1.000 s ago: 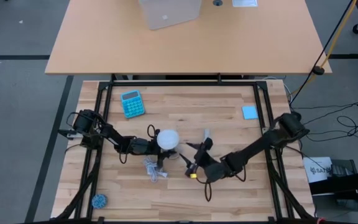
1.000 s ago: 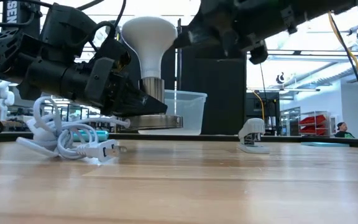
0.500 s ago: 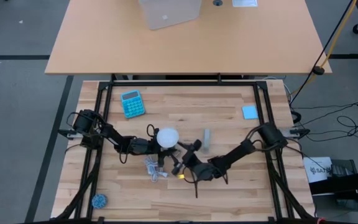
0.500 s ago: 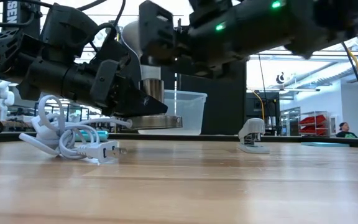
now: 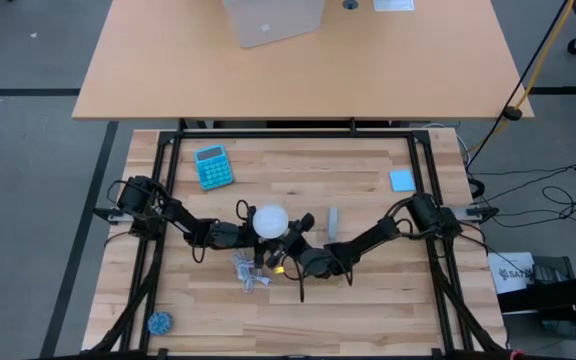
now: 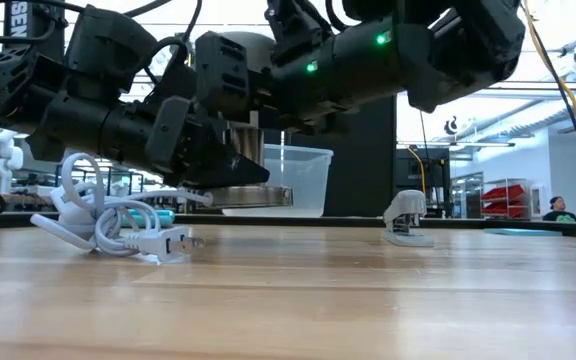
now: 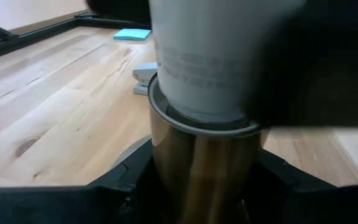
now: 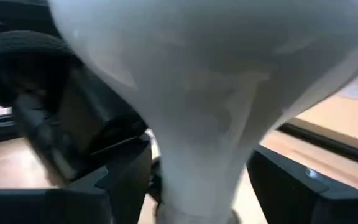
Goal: Screw lightbulb
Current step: Remove the light bulb from the lamp
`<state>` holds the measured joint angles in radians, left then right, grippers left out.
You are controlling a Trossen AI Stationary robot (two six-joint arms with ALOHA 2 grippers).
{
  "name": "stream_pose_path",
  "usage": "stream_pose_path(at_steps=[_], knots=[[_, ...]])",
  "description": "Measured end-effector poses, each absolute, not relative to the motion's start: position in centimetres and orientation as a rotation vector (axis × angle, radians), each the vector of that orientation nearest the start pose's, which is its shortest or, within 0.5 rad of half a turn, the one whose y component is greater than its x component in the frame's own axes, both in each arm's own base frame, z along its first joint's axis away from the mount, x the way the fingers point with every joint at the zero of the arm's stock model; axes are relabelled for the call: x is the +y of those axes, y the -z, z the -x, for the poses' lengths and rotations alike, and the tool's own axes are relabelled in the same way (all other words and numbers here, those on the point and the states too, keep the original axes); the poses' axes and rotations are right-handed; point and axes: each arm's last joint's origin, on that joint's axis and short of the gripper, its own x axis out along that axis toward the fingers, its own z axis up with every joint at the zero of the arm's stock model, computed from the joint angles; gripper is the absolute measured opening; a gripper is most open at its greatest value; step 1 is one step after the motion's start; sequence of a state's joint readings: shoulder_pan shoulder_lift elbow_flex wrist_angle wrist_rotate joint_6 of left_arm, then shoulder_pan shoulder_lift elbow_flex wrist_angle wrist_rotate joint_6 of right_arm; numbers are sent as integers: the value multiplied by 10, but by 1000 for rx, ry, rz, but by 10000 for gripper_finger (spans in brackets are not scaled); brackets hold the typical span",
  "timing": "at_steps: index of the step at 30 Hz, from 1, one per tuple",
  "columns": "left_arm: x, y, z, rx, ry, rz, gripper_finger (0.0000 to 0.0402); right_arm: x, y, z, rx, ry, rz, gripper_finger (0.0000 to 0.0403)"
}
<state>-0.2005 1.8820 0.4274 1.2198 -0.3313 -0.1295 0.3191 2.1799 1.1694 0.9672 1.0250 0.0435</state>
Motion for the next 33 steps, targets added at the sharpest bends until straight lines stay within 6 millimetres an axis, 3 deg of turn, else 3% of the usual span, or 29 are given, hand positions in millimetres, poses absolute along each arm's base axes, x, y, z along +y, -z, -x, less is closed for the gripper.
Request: stream_pose_path(at_steps=[9,18,33], knots=[[-47,-96,-278,224,-144,60,176,109,-141,-423,42,657,46,140],[-49,-96,-278,223,-128,54,176,109,-143,-423,75,643,98,141],[-53,-92,-275,257,-62,26,176,109,-141,-420,102,478,106,143]])
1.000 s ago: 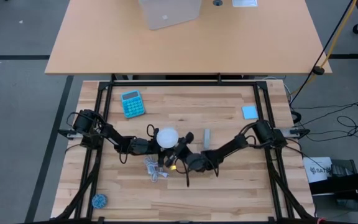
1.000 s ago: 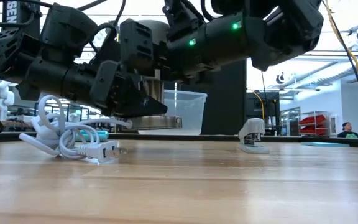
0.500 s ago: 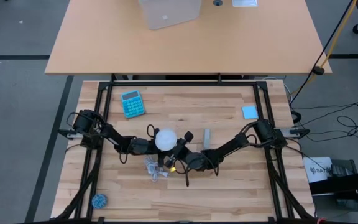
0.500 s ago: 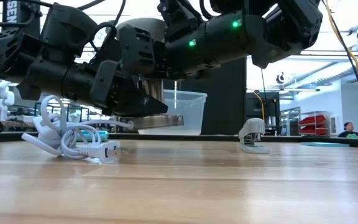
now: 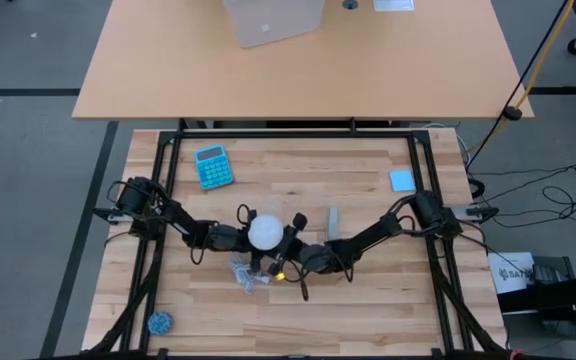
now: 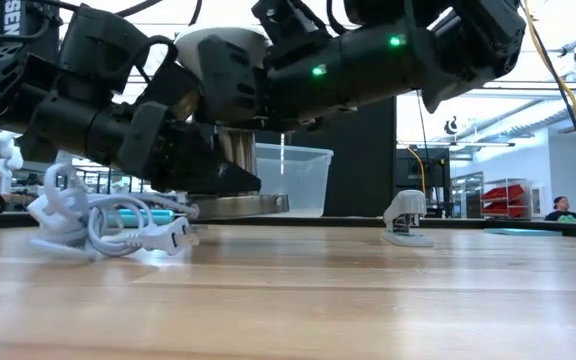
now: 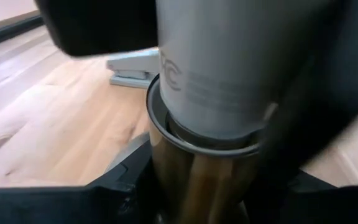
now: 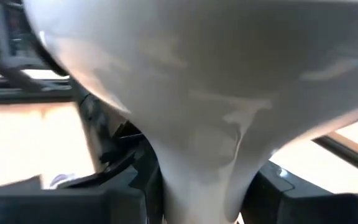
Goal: Screw lightbulb
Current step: Remove the light bulb from the lamp
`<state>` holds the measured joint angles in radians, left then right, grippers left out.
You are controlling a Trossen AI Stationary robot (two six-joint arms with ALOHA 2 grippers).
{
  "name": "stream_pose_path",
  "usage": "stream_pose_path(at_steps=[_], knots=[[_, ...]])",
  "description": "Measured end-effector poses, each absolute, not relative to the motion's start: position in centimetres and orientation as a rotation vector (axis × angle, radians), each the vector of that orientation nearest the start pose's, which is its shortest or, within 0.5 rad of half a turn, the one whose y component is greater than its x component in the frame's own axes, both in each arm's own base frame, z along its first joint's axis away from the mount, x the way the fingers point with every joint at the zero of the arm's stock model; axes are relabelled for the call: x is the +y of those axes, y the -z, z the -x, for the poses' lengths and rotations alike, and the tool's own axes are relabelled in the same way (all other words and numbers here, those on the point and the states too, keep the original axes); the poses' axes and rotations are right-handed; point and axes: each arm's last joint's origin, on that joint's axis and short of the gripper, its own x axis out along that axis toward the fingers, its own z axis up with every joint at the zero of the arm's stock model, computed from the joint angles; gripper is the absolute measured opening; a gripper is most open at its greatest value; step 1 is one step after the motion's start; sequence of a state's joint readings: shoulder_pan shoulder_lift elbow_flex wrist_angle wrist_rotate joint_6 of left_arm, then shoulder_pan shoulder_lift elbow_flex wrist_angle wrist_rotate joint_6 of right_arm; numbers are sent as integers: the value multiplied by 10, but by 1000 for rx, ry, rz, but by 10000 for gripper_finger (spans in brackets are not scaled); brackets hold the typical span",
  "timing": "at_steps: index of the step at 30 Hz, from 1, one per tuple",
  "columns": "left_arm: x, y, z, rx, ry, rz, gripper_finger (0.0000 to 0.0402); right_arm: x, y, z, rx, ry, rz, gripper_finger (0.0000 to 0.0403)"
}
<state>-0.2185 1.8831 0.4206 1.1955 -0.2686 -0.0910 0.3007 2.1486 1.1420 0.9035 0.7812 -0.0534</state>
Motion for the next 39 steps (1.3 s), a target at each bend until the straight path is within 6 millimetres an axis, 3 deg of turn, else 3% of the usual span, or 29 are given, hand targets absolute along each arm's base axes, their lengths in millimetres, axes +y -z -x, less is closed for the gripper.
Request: stream_pose_path(at_steps=[11,19,26,31,39], knots=[[-55,-96,-278,235,5,42,176,80,-151,-380,81,122,20,143],[-56,-96,-278,232,96,42,176,53,-153,-384,78,-112,-25,146],[-53,-98,-279,220,192,55,176,43,-162,-393,61,-267,-38,148],[-54,-99,-279,223,253,64,176,43,-164,-393,55,-325,-40,155],[-54,-97,-278,234,246,63,176,42,-164,-394,66,-281,-86,172]])
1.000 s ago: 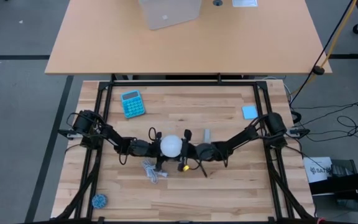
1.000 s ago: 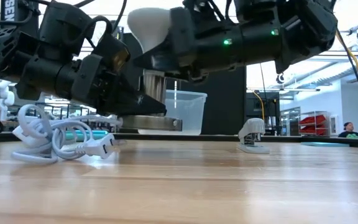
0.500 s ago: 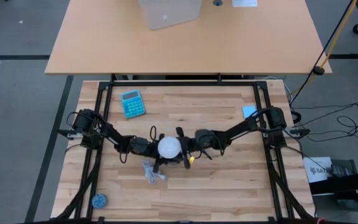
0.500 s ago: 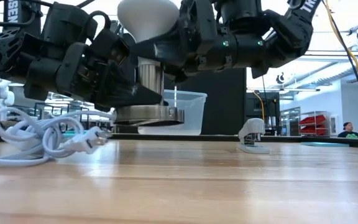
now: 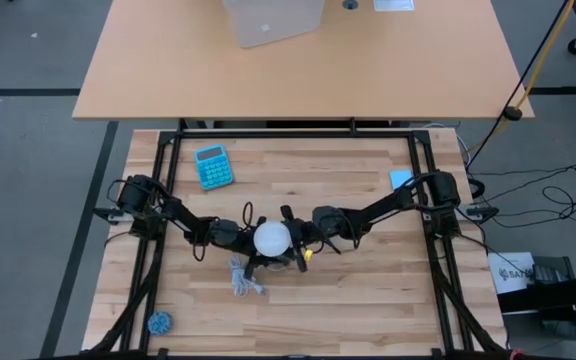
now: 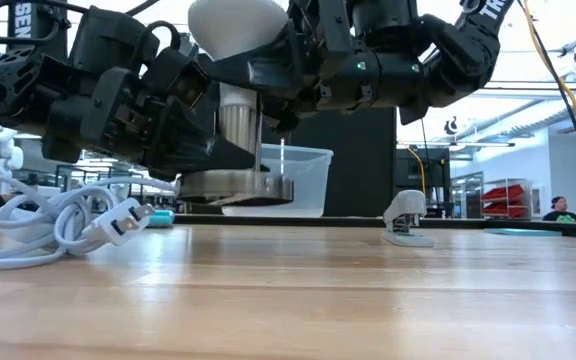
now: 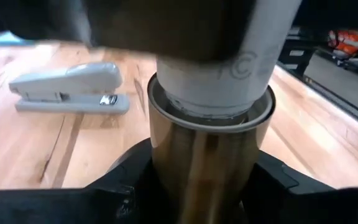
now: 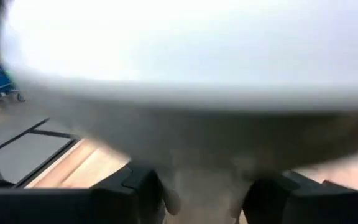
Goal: Screw lightbulb
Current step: Remove the light bulb from the lamp
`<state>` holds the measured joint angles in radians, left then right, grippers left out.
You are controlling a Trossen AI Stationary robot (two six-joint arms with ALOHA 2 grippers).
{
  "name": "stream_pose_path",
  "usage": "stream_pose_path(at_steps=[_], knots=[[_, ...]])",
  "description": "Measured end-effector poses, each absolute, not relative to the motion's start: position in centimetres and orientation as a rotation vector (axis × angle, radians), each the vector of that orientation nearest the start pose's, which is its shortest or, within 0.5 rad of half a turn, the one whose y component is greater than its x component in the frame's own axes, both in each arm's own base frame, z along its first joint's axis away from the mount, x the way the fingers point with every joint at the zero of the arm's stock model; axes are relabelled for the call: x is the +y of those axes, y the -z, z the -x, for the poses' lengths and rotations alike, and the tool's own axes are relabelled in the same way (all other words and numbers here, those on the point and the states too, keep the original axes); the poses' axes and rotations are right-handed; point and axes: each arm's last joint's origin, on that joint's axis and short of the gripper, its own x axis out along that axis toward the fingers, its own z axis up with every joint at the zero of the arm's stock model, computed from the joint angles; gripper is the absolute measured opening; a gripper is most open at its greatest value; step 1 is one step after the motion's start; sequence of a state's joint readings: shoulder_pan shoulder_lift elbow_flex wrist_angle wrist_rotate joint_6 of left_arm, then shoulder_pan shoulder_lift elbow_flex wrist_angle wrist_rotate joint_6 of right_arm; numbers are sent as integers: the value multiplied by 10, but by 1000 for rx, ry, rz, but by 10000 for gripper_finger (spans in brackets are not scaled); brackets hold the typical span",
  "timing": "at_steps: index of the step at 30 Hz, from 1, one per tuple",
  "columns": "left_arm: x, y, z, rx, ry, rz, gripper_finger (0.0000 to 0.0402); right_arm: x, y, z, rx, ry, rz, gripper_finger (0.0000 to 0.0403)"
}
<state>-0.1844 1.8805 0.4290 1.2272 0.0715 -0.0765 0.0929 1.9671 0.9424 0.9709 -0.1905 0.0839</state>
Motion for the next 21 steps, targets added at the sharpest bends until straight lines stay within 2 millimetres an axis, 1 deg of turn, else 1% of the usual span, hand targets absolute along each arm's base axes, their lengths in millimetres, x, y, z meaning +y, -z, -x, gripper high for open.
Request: stream_pose_path(at_steps=[8,11,14,21], knots=[[-54,-95,-277,254,237,62,176,42,-164,-395,81,-273,-109,255],[-53,-95,-277,255,215,59,176,42,-166,-394,91,-272,-96,275],[-53,-95,-278,253,200,57,176,42,-168,-392,120,-259,-74,280],[-52,-95,-278,252,172,54,176,40,-169,-387,231,-203,-44,271]])
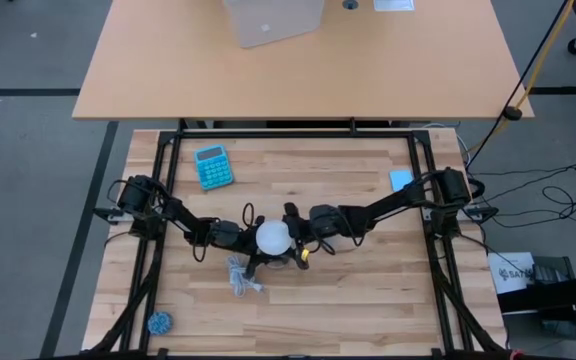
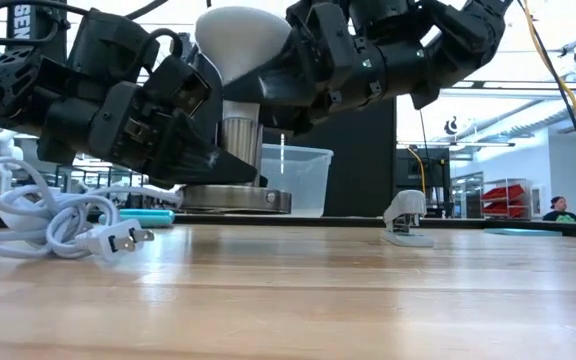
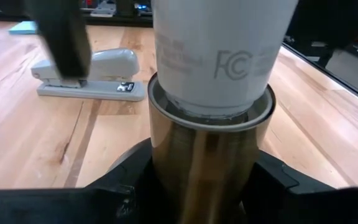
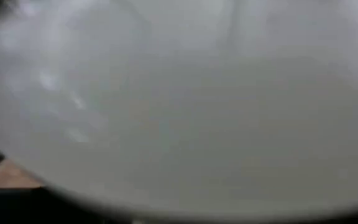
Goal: Screw lightbulb
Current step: Remove the light bulb from the lamp
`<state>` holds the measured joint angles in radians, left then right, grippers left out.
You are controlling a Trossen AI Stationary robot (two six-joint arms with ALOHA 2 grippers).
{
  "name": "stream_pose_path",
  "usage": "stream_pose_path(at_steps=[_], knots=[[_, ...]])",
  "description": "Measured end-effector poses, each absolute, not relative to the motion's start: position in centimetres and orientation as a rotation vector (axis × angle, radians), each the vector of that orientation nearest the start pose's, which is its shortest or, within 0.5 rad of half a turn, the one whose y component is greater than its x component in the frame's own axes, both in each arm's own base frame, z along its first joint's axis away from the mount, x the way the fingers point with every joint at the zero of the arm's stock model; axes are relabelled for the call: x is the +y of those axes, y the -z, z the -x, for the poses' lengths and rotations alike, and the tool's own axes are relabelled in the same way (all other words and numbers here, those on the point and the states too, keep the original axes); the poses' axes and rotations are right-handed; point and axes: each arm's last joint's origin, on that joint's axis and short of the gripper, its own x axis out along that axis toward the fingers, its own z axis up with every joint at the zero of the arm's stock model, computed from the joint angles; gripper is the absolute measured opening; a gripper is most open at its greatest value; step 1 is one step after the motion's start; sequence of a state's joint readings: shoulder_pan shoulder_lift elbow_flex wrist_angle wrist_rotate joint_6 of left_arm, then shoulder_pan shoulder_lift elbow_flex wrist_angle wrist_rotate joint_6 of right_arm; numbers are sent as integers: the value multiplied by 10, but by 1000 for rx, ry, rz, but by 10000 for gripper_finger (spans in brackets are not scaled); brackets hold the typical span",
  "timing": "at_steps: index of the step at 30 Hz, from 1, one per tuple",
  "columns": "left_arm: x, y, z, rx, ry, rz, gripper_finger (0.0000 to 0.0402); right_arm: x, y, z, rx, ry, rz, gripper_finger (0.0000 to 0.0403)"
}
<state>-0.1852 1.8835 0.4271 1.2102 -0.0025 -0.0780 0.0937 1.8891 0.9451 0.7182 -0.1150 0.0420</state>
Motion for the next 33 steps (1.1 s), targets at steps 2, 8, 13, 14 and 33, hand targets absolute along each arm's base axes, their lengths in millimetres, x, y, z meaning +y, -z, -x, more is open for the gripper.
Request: stream_pose_path(at_steps=[2,8,13,14,33], knots=[[-52,-95,-278,252,165,54,176,40,-171,-385,250,-171,-35,270],[-51,-94,-278,254,153,51,176,46,-183,-379,274,-93,14,270],[-50,-94,-278,254,117,45,176,57,-194,-367,338,-6,49,270],[-50,-94,-278,254,113,44,176,60,-195,-366,345,10,57,270],[-44,-94,-278,248,-100,43,176,120,-180,-349,270,436,11,270]])
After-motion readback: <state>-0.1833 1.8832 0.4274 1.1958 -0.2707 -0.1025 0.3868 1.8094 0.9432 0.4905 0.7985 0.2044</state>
